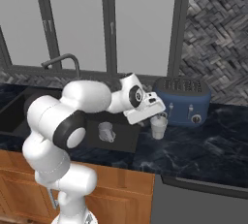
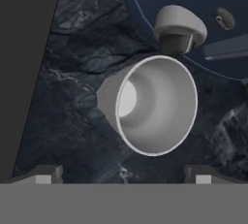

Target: Move any existing items from the left basin to the right basin for drying. Then move the glass cup from the counter to the left basin of the sink for washing.

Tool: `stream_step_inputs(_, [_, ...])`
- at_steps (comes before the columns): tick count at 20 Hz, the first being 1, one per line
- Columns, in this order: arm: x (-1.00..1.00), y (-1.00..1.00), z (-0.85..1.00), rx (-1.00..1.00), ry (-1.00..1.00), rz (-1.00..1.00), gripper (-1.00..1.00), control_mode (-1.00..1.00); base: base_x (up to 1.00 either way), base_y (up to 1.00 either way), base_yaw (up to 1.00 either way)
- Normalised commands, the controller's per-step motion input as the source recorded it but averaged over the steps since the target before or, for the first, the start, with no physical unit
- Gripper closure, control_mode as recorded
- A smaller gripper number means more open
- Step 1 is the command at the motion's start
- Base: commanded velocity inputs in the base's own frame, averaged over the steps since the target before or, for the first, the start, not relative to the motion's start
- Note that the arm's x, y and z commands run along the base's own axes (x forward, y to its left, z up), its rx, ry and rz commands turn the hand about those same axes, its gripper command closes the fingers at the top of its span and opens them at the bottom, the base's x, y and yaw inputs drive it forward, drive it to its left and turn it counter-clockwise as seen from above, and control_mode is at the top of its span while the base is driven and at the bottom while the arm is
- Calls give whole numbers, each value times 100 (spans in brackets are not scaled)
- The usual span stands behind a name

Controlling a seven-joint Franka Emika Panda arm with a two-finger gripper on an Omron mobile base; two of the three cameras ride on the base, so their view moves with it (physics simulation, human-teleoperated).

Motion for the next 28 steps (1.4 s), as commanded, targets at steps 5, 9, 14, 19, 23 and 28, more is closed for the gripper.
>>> stream_step_inputs(5, [13, -2, -27, 0, 0, 0, -100, -100, 0, 0, 0])
stream_step_inputs(9, [18, -3, -20, 0, 1, 0, -100, -100, 0, 0, 0])
stream_step_inputs(14, [18, -9, -18, 0, 1, 0, -100, -100, 0, 0, 0])
stream_step_inputs(19, [12, -14, -17, 0, 1, 0, -100, -100, 0, 0, 0])
stream_step_inputs(23, [0, -7, -11, 0, 0, 0, -100, -100, 0, 0, 0])
stream_step_inputs(28, [0, 0, -16, 0, 0, 0, 100, -100, 0, 0, 0])
